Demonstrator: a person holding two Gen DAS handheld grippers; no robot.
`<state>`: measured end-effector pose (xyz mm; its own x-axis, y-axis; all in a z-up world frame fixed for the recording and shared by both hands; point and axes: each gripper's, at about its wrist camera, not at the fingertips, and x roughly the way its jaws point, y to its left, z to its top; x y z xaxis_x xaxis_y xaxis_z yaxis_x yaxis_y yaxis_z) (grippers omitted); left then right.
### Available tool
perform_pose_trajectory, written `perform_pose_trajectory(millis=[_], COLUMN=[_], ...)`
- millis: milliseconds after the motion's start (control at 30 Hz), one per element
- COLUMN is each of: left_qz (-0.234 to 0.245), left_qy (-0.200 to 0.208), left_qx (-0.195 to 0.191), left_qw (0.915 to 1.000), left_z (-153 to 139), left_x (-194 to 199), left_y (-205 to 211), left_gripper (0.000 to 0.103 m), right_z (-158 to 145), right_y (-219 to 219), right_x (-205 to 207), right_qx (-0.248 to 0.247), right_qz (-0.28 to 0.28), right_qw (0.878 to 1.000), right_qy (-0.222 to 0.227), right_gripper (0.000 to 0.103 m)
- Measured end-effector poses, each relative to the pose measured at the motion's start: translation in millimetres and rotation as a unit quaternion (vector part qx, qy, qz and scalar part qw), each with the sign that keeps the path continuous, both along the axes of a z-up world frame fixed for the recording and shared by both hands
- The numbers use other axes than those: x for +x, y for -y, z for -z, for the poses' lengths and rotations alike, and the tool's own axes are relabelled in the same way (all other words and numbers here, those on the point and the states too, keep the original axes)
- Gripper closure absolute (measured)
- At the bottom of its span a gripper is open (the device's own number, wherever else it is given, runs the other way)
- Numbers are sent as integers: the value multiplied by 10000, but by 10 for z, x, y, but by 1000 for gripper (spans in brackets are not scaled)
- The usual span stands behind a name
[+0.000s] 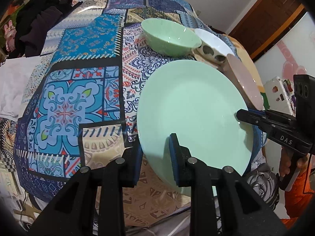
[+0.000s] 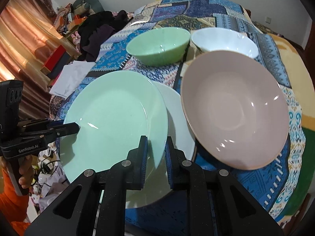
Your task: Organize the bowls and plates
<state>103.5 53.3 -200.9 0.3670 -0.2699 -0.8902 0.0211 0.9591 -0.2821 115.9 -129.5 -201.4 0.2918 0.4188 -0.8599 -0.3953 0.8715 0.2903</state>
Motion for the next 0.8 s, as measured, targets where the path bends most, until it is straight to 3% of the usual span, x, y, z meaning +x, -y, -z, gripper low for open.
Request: perform_pose_trajectory(millis=[267, 800], left_qz=[55, 81], left_qy=[-64, -126], left_qx=[97, 286], left_qw=[9999, 9995], left_z=[84, 171], left_x=[60, 173], left_y=[80, 151], left_gripper=[78, 75], right_z=[83, 70], right_y=[50, 98], right_x=[-22, -48], right_qx=[25, 67], right_qz=[69, 103], right_qw=[9998, 9998], right_qy=[-185, -125], right_gripper=[87, 87])
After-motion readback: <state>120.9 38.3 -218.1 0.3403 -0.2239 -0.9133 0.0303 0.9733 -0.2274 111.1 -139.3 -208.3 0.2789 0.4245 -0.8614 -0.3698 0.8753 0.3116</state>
